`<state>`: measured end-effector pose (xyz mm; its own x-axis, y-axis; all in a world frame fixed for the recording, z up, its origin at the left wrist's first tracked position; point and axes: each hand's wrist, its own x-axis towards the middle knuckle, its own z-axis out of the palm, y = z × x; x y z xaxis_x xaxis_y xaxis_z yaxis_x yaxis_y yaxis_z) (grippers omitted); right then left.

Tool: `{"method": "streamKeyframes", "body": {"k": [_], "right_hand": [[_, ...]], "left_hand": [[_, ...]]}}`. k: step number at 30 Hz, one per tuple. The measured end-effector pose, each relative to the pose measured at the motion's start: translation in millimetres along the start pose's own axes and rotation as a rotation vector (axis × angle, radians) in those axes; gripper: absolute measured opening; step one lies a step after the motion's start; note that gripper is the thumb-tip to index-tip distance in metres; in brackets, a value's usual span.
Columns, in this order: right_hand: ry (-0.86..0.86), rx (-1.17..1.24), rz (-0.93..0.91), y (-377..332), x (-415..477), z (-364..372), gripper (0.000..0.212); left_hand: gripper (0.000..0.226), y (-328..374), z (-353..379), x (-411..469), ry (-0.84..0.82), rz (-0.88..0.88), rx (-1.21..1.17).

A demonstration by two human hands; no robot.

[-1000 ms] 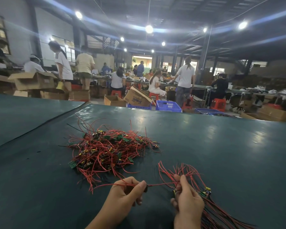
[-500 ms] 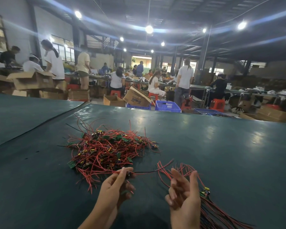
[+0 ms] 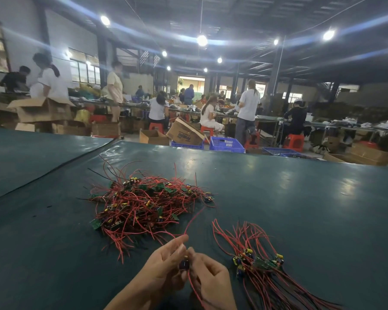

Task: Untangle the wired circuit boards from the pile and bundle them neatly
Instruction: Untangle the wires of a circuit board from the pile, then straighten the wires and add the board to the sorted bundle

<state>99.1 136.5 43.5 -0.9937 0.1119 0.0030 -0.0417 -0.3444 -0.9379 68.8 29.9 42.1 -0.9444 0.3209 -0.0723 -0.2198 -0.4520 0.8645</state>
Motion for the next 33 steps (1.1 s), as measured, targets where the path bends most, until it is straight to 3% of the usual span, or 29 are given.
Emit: {"method": "streamKeyframes", "body": {"k": [2, 5, 8, 11, 14, 17, 23, 27, 30, 33], "right_hand": [[0.012, 0.023, 0.054, 1, 1, 0, 0.034], [-0.003, 0.074, 0.156, 0, 1, -2, 0.034], [-0.036, 0.115, 0.204, -3, -1, -1, 0.020], [0.005, 0.218, 0.212, -3, -1, 0, 0.022], [0.076, 0.203, 0.200, -6, -2, -2, 0.020], [0.183, 0.157, 0.168, -8, -3, -5, 0.019], [0.337, 0.133, 0.084, -8, -6, -3, 0.022], [0.369, 0.121, 0.075, -8, -8, 0, 0.021], [0.369, 0.126, 0.065, -6, -8, 5, 0.017], [0.348, 0.155, 0.081, 0, -7, 6, 0.017]], "left_hand": [[0.094, -2, -1, 2, 0.003, 0.021, 0.078], [0.077, -1, 0, 1, 0.020, 0.025, 0.138], [0.069, -3, -2, 3, 0.037, 0.008, 0.182], [0.036, -4, -6, 6, 0.051, 0.029, 0.246], [0.026, -4, -11, 5, -0.006, 0.007, 0.224], [0.026, -6, -11, 7, -0.025, 0.009, 0.271], [0.050, -13, -7, -1, -0.126, 0.174, 0.521], [0.043, -18, -6, -7, -0.194, 0.225, 0.551], [0.050, -30, -7, -8, -0.061, 0.234, 0.450], [0.034, -25, -3, -7, -0.003, 0.246, 0.383]]}}
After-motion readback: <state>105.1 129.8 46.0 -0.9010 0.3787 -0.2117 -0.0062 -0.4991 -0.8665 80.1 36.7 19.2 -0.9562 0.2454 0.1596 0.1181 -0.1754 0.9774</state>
